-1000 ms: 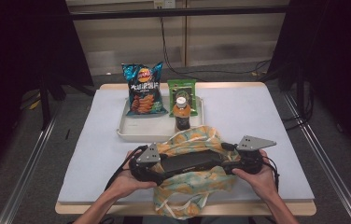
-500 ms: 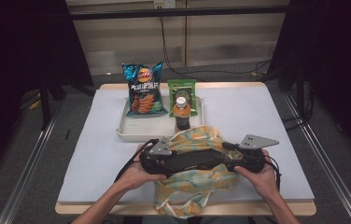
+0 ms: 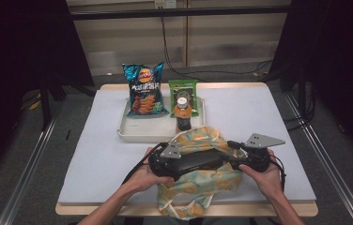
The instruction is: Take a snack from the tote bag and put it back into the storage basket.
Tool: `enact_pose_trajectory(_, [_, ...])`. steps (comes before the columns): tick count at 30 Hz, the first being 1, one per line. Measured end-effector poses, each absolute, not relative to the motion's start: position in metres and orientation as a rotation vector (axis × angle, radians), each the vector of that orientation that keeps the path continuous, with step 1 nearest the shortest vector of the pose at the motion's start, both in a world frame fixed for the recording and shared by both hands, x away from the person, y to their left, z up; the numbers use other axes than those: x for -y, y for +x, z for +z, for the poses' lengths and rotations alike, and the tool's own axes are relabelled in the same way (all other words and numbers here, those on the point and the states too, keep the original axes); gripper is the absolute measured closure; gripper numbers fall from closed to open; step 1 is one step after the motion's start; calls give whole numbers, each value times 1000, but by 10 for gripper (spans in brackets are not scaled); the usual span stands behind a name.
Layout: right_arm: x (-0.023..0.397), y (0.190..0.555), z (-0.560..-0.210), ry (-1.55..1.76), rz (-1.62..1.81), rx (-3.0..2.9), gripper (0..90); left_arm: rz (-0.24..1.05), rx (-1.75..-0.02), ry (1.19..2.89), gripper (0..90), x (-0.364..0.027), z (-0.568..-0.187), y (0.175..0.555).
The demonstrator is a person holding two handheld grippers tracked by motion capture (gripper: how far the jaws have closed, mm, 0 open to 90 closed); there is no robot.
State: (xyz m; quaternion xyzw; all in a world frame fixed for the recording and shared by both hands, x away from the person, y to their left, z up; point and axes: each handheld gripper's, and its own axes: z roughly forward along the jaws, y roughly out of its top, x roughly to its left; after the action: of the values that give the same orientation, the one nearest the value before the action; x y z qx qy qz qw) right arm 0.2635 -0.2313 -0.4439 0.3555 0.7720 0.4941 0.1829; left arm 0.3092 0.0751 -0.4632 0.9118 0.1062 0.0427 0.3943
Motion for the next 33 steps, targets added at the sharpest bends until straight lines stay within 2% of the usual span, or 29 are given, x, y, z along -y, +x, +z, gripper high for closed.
enact_pose_trajectory(6, [236, 264, -443, 1019, 1398, -2147, 371, 79, -262, 2290, 433, -78, -457, 306])
enact_pose_trajectory(15, [251, 263, -436, 1075, 1409, -2077, 405, 52, -231, 2251, 433, -88, -448, 299])
enact_pose_trajectory(21, [256, 266, -445, 1133, 1392, -2122, 421, 38, -225, 2217, 433, -94, -443, 297])
enact_pose_trajectory(22, [256, 267, -446, 1131, 1398, -2143, 472, 35, -226, 2202, 433, -93, -443, 296])
enact_pose_trajectory(24, [253, 267, -447, 1106, 1427, -2199, 639, 23, -219, 2192, 433, -93, -441, 295])
enact_pose_trajectory(25, [253, 267, -447, 1106, 1427, -2199, 639, 20, -221, 2183, 433, -92, -440, 294])
enact_pose_trajectory(29, [254, 267, -443, 1103, 1409, -2247, 855, 3, -221, 2146, 433, -92, -436, 296])
enact_pose_trajectory(33, [259, 264, -440, 1120, 1397, -2234, 900, 6, -231, 2109, 432, -89, -431, 297])
